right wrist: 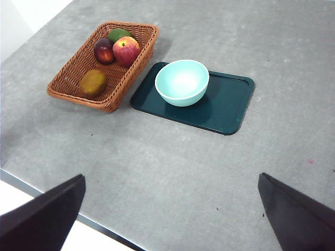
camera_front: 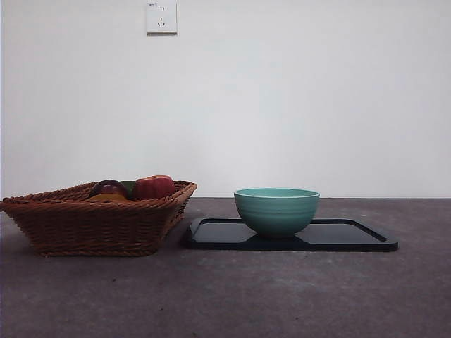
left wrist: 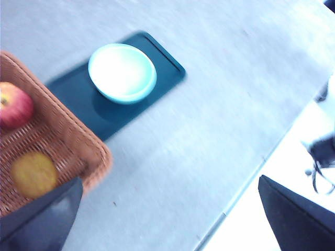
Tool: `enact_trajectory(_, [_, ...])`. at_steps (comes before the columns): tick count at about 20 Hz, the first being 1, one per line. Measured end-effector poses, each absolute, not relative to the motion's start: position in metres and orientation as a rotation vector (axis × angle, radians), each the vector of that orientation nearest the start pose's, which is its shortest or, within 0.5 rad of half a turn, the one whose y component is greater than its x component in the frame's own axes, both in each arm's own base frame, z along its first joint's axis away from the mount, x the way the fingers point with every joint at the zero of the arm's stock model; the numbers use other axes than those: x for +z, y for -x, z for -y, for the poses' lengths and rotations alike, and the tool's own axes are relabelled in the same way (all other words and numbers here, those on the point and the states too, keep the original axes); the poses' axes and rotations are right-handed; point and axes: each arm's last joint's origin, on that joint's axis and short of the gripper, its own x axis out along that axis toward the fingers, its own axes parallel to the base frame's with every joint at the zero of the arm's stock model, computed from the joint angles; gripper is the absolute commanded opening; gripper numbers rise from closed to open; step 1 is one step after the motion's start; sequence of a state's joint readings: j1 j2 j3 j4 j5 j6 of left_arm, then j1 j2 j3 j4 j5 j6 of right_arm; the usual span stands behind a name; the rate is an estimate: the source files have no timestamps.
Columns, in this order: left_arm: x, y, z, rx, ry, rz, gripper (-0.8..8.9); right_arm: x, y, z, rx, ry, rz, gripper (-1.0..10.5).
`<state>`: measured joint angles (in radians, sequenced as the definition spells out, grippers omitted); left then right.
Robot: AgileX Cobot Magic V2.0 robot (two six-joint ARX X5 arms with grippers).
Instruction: Pick up the wifruite, put it on the bowl, pick up the plate, put it on desk
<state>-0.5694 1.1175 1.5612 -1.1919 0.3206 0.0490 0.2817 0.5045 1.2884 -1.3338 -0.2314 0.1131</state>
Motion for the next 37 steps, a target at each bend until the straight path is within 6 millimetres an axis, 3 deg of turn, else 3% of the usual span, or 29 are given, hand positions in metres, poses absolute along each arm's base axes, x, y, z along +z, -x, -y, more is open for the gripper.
enact_trajectory(7, [0.415,-0.047,0.041,-0.882,-0.149,-0.467,6.52,0.396,-0.001,-0.006,0.421,-0.082,-0.579,5.8])
enact_trajectory(11, [0.404,-0.038,0.036,-0.889,-0.154,-0.448,6.52,0.396,-0.002,-0.006,0.409,-0.121,-0.593,5.8])
enact_trajectory(14, [0.405,-0.035,0.034,-0.897,-0.152,-0.427,6.52,0.397,-0.022,-0.012,0.406,-0.146,-0.667,5.8])
enact_trajectory(18, [0.406,-0.034,0.034,-0.901,-0.149,-0.422,6.52,0.401,-0.085,-0.033,0.451,-0.197,-0.736,5.8])
enact_trajectory(21, [0.406,-0.034,0.034,-0.901,-0.149,-0.422,6.52,0.394,-0.144,-0.051,0.483,-0.237,-0.787,5.8])
enact_trajectory(24, [0.406,-0.034,0.034,-0.900,-0.149,-0.422,6.52,0.369,-0.203,-0.068,0.463,-0.240,-0.901,5.8])
enact_trajectory(30, [0.406,-0.034,0.034,-0.900,-0.148,-0.421,6.52,0.330,-0.296,-0.095,0.414,-0.228,-1.095,5.8])
enact_trajectory(34, [0.406,-0.034,0.034,-0.900,-0.148,-0.421,6.52,0.296,-0.346,-0.112,0.399,-0.213,-1.201,5.8])
enact_trajectory(37, [0.406,-0.034,0.034,-0.900,-0.148,-0.421,6.52,0.278,-0.372,-0.119,0.389,-0.202,-1.241,5.6])
